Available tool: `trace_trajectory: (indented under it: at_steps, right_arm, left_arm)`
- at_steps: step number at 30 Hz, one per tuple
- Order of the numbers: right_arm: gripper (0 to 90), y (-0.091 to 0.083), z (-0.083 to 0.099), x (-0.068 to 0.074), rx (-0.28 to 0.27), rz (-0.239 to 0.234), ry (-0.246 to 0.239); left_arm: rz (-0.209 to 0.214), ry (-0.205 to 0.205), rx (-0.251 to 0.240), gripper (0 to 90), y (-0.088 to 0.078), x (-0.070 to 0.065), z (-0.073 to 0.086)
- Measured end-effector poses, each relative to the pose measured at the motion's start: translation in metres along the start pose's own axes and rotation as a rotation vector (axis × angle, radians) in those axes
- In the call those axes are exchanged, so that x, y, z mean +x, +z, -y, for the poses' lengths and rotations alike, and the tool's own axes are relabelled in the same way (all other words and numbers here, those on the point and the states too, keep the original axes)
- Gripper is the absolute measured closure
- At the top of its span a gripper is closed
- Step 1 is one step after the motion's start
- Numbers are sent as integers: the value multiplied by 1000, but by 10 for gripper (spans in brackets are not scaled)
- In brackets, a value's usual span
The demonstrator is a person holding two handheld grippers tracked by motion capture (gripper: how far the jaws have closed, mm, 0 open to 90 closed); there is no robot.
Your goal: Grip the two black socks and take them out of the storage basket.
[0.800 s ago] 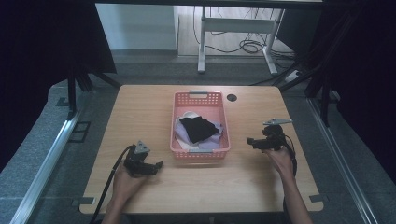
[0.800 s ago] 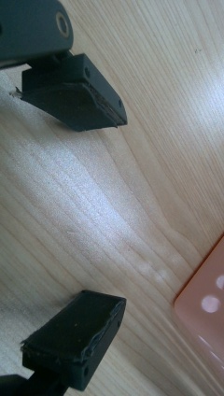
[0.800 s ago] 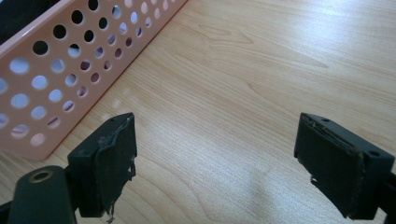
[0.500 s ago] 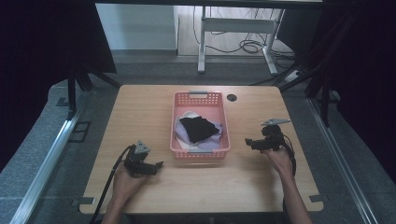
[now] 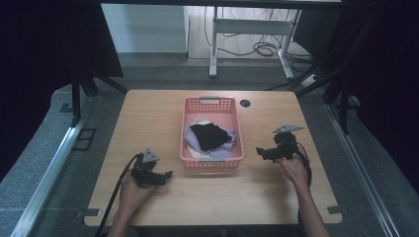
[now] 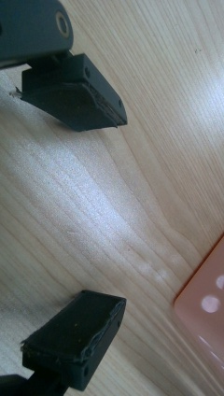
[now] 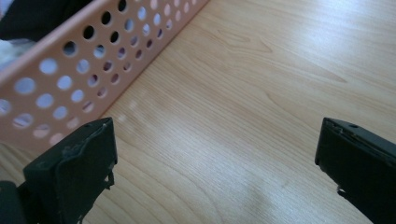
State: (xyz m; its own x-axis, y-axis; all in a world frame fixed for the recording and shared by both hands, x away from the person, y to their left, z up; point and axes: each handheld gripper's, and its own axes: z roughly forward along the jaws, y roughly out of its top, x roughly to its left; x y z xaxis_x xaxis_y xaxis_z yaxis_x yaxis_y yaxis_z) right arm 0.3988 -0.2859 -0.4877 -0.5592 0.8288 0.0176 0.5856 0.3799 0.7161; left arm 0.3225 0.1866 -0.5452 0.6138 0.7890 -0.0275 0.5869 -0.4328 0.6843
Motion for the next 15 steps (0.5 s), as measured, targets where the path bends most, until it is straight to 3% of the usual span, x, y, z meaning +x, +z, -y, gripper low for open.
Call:
trace_trajectory:
  at_steps: [4,9,15]
  right_arm:
    - [0,-3,-4,3,-12,-14,12]
    - [0,-11,-17,14,-57,-33,-20]
    - [0,-14,-27,22,-66,-63,-29]
  left_arm:
    - [0,0,0,120,0,0,0]
    - [0,0,1,120,0,0,0]
    - [0,0,1,120,0,0,0]
